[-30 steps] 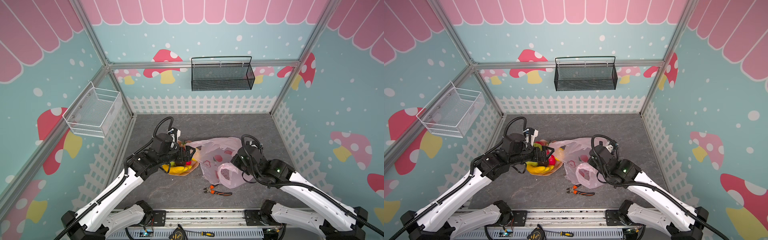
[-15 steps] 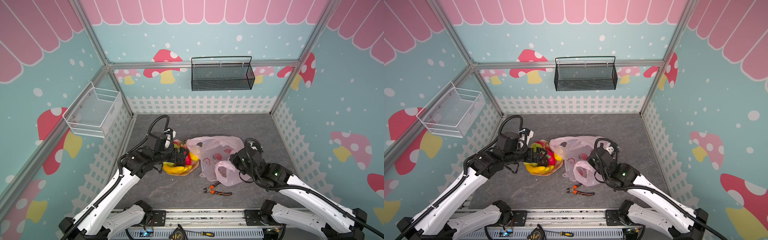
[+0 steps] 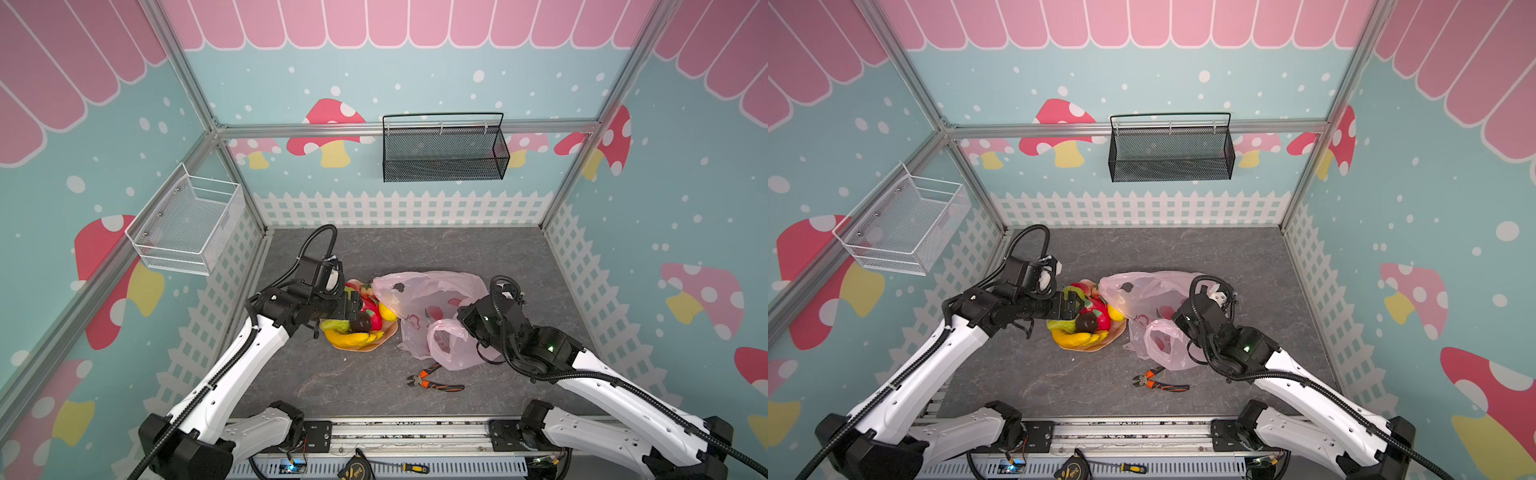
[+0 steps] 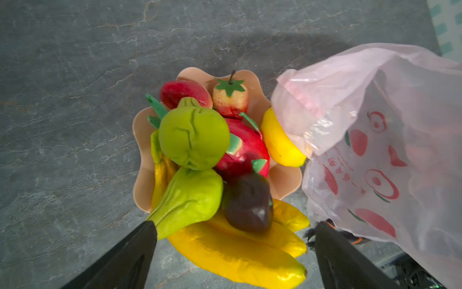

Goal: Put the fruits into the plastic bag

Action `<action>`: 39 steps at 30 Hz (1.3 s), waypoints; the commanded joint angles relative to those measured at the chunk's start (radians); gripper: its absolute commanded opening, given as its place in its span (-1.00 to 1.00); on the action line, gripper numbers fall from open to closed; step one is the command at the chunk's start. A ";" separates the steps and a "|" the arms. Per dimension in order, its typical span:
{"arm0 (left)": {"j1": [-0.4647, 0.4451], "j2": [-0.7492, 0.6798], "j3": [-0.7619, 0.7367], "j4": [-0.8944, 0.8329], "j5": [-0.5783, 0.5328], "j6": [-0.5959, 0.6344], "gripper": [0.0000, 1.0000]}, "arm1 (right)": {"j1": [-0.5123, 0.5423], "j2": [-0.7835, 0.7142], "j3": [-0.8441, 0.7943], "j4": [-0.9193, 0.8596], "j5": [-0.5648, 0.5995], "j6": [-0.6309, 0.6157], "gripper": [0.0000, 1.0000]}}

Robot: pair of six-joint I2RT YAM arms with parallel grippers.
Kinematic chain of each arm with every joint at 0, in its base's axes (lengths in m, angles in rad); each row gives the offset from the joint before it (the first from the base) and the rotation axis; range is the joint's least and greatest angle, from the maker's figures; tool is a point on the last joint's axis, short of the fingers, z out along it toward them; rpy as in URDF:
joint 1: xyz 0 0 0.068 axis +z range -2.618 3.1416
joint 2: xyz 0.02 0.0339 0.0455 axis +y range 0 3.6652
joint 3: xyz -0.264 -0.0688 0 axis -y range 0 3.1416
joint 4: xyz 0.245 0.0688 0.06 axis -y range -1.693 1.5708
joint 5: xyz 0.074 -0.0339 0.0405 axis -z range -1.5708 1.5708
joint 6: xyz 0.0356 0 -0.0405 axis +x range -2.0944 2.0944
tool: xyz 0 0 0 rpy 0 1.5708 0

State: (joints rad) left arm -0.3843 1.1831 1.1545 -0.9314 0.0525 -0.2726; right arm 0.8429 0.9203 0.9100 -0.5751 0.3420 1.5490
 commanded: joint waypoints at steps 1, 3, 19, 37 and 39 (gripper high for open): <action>0.012 0.065 0.055 -0.013 -0.073 0.031 0.99 | -0.007 -0.006 -0.011 0.008 -0.002 0.000 -1.00; 0.017 0.107 0.073 -0.012 -0.115 0.036 0.98 | -0.007 -0.006 -0.009 0.008 -0.006 -0.004 -1.00; 0.032 0.322 0.134 0.078 -0.139 0.056 0.90 | -0.007 0.016 0.000 0.018 -0.023 -0.021 -1.00; 0.035 0.362 0.108 0.098 -0.101 0.057 0.62 | -0.007 0.022 -0.005 0.021 -0.020 -0.033 -1.00; 0.035 0.360 0.098 0.100 -0.100 0.062 0.57 | -0.007 0.017 -0.008 0.021 -0.018 -0.031 -1.00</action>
State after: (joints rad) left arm -0.3553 1.5364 1.2629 -0.8471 -0.0563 -0.2302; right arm 0.8429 0.9428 0.9100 -0.5671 0.3141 1.5158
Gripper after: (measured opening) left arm 0.793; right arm 0.044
